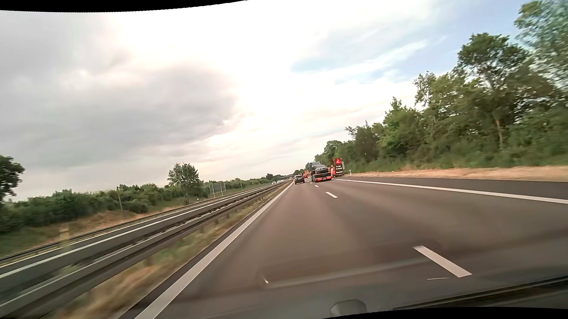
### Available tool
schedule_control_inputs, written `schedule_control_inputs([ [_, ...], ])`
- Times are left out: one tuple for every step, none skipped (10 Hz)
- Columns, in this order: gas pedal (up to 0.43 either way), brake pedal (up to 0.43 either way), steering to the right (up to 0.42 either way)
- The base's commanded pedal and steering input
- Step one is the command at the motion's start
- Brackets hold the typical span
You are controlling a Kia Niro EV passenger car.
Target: Follow the waypoints while adhering to traffic rules and regulations
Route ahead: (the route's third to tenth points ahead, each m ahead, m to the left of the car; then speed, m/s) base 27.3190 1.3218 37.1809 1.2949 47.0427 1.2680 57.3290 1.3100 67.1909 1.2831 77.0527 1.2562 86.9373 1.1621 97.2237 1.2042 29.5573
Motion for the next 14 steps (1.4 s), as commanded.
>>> schedule_control_inputs([
  [0.098,0.0,-0.006],
  [0.098,0.0,-0.006],
  [0.098,0.0,-0.006],
  [0.098,0.0,-0.005],
  [0.098,0.0,-0.004],
  [0.098,0.0,-0.004],
  [0.098,0.0,-0.004],
  [0.098,0.0,-0.004],
  [0.098,0.0,-0.004],
  [0.11,0.0,-0.004],
  [0.11,0.0,-0.003],
  [0.11,0.0,-0.003],
  [0.11,0.0,-0.003],
  [0.118,0.0,-0.003],
])
